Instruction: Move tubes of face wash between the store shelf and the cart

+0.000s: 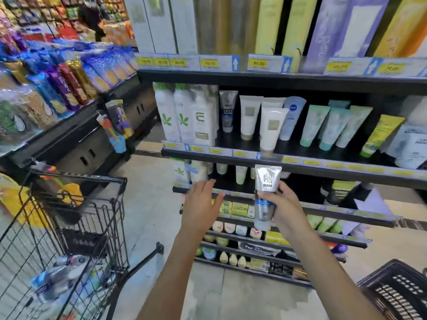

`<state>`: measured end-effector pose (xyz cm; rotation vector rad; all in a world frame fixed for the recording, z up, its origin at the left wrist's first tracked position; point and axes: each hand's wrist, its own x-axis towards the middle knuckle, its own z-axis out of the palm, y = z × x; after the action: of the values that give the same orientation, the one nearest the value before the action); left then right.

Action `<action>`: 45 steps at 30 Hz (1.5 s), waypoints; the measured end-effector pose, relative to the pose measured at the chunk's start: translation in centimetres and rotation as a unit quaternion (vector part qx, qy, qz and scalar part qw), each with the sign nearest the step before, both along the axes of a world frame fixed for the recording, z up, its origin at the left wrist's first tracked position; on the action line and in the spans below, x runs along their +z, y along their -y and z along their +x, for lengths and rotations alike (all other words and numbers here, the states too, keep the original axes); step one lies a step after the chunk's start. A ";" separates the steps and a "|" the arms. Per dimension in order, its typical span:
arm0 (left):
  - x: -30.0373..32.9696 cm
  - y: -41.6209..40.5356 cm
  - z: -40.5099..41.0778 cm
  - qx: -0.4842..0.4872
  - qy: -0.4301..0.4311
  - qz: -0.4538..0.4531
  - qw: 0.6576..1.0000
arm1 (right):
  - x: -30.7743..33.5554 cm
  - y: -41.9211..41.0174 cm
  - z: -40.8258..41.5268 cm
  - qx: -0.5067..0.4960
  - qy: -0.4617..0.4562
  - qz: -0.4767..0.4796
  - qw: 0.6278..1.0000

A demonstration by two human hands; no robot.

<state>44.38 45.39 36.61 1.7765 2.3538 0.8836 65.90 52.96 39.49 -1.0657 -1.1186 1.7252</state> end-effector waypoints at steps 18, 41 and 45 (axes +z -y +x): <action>3.7 -8.5 -10.2 -0.026 -0.094 0.047 0.994 | 4.6 -6.5 -10.7 -0.047 -0.043 0.059 0.996; 0.9 -14.3 -14.8 -0.076 -0.194 0.070 0.976 | 5.2 -16.3 -17.5 -0.074 0.150 0.217 0.962; 0.2 -14.5 -14.9 -0.074 -0.195 0.088 0.974 | 5.1 -16.4 -17.1 -0.070 0.213 0.232 0.947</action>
<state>29.49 59.84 36.84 2.3535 2.3741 0.8053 48.82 69.32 44.62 -1.2021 -1.5789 1.0618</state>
